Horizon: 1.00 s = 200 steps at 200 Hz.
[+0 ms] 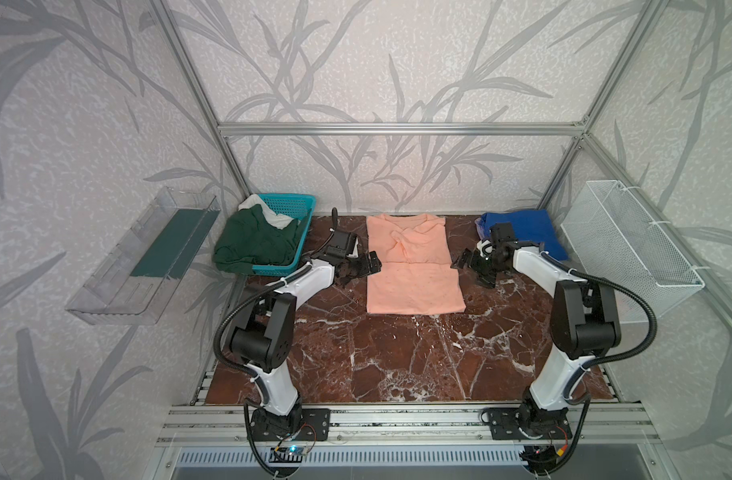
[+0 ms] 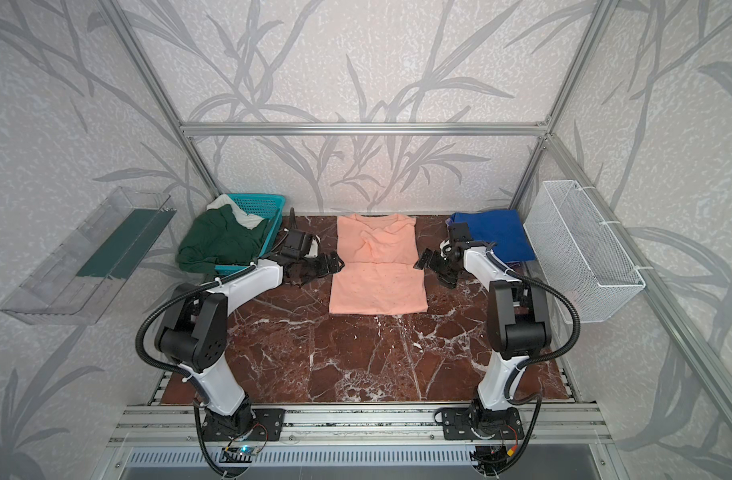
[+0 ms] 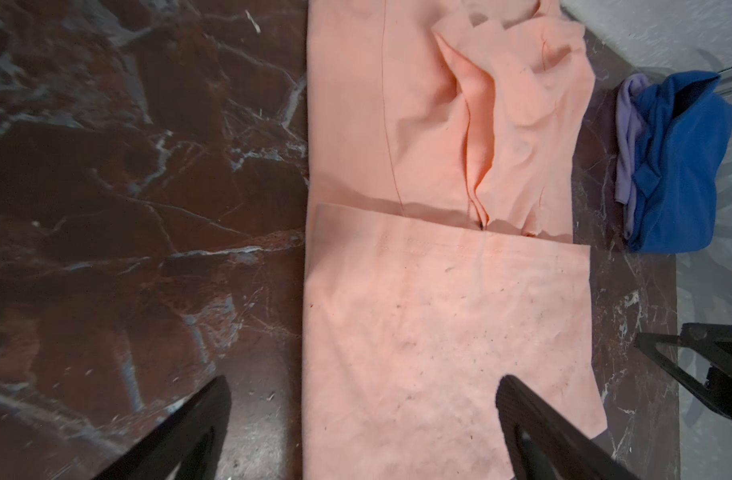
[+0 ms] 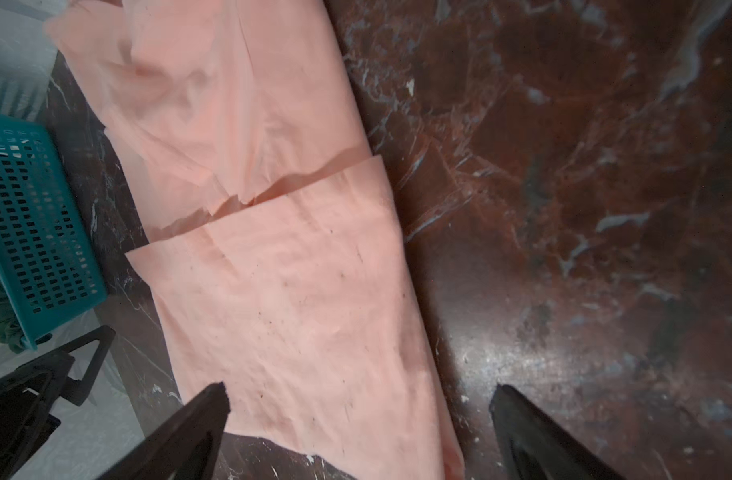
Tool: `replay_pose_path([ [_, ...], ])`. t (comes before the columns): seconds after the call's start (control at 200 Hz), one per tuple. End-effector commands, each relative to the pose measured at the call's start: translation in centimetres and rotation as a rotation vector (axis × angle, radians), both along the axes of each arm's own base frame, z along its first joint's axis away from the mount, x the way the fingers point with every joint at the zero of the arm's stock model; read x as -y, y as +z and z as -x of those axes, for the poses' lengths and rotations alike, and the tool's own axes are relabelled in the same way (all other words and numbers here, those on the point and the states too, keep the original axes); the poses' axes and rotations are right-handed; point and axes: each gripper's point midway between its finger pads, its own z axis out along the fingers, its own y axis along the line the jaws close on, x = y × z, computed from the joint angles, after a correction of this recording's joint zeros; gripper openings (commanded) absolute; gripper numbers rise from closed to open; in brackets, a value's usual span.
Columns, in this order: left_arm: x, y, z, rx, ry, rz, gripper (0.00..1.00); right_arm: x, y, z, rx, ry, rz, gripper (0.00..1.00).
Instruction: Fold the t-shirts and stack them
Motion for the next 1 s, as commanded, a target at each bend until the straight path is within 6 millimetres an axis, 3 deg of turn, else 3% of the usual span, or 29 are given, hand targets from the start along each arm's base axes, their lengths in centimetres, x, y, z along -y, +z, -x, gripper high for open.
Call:
replay_pose_path([
  [0.0, -1.4, 0.6, 1.3, 0.023, 0.018, -0.035, 0.99, 0.0, -0.3, 2.2, -0.008, 0.015, -0.001, 0.99],
  [0.25, -1.6, -1.2, 5.9, -0.028, 0.007, 0.011, 0.91, 0.0, -3.2, 7.2, -0.081, -0.009, -0.041, 1.00],
  [0.395, -0.9, -3.0, 8.2, -0.070, -0.012, 0.024, 0.86, -0.4, -4.7, 8.9, -0.116, -0.029, -0.074, 0.88],
  [0.64, 1.0, -6.1, 10.5, -0.153, -0.054, 0.080, 0.81, -0.9, -6.1, 9.7, -0.139, -0.025, -0.075, 0.70],
  [0.995, 1.4, -8.5, 11.7, -0.203, -0.056, 0.095, 0.69, -1.5, -7.1, 9.3, -0.162, -0.036, -0.061, 0.58],
])
